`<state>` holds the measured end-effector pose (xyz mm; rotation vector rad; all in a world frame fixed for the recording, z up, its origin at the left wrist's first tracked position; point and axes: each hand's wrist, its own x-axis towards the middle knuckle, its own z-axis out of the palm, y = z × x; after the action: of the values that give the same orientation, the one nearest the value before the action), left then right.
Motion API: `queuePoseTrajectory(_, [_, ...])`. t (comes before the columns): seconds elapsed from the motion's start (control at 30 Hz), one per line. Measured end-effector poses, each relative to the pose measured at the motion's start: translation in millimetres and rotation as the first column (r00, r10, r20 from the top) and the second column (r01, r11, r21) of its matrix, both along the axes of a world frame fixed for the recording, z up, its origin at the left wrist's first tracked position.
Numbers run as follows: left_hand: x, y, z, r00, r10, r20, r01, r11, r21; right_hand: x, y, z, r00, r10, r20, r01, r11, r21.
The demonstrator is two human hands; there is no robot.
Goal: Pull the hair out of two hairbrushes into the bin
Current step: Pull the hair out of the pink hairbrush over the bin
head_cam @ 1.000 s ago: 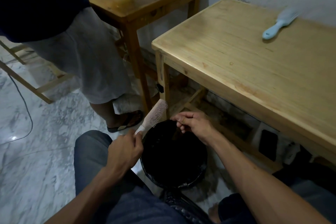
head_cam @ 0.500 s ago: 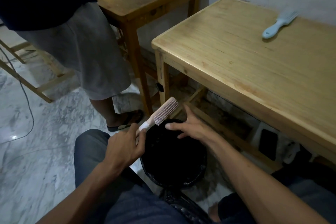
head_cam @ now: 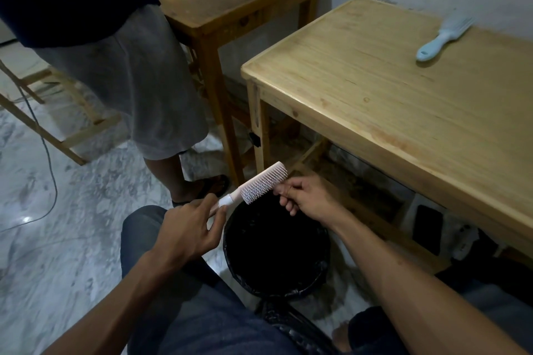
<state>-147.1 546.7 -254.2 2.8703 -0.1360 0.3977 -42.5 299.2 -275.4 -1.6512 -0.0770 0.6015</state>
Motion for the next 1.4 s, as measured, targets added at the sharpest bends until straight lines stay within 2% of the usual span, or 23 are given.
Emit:
queuePoseTrajectory(0.13, [3.0,4.8,-2.7,0.998,0.057,-0.037,-0.054,0.995,0.083,1.2,-8.6,5.5,1.0,-0.025,0.009,0.025,0.999,-0.047])
queuePoseTrajectory(0.33, [2.2,6.3,-7.8,0.98,0.186,-0.071,-0.181,0.981,0.07,-1.6,-18.0,8.9,0.999,-0.042,0.025,0.043,0.997,-0.069])
queuePoseTrajectory(0.43, [1.7,4.3,-9.5,0.977,0.195,-0.087,-0.189,0.979,0.069,-2.0,-18.2,6.9,0.997,0.063,-0.051,-0.071,0.981,-0.178])
queuePoseTrajectory(0.5, [1.1,2.2,-9.5,0.979,0.183,-0.091,-0.177,0.982,0.067,-1.7,-13.8,9.8,0.981,0.166,-0.096,-0.188,0.928,-0.321])
queuePoseTrajectory(0.57, [0.9,-0.6,-8.6,0.983,0.162,-0.085,-0.157,0.986,0.061,-0.9,-7.7,14.7,0.97,0.189,-0.152,-0.234,0.895,-0.381])
queuePoseTrajectory(0.67, [1.4,-3.3,-7.3,0.992,0.118,-0.054,-0.115,0.992,0.049,2.0,2.9,14.0,0.982,0.086,-0.17,-0.139,0.934,-0.33])
queuePoseTrajectory(0.77, [-2.2,-6.2,-10.7,0.996,0.074,-0.047,-0.07,0.995,0.075,6.4,8.0,17.6,0.978,-0.037,-0.206,0.006,0.989,-0.151])
queuePoseTrajectory(0.8, [-4.4,-8.3,-12.5,0.996,0.069,-0.048,-0.065,0.994,0.084,8.4,8.5,18.1,0.979,-0.076,-0.188,0.051,0.99,-0.135])
queuePoseTrajectory(0.9, [-12.2,-18.3,-16.8,0.994,0.085,-0.068,-0.08,0.994,0.075,9.4,11.7,19.5,0.977,-0.196,-0.079,0.177,0.962,-0.206])
queuePoseTrajectory(1.0, [-11.3,-26.5,-17.0,0.961,0.206,-0.187,-0.218,0.975,-0.044,10.2,15.3,19.8,0.964,-0.267,0.008,0.261,0.935,-0.242])
queuePoseTrajectory(1.07, [-8.0,-28.1,-16.3,0.909,0.273,-0.315,-0.341,0.922,-0.185,10.0,16.1,30.1,0.969,-0.245,0.016,0.241,0.939,-0.243])
queuePoseTrajectory(1.17, [-5.7,-27.7,-10.5,0.865,0.258,-0.431,-0.411,0.856,-0.313,7.6,15.7,44.7,0.992,-0.129,-0.004,0.121,0.939,-0.321])
queuePoseTrajectory(1.3, [-5.3,-22.9,-3.6,0.828,0.296,-0.475,-0.461,0.843,-0.278,2.9,14.7,52.1,0.999,-0.044,-0.016,0.032,0.887,-0.46])
queuePoseTrajectory(1.4, [-9.9,-22.2,2.3,0.847,0.369,-0.383,-0.459,0.871,-0.177,-3.4,14.0,57.2,0.993,-0.109,0.053,0.121,0.881,-0.458])
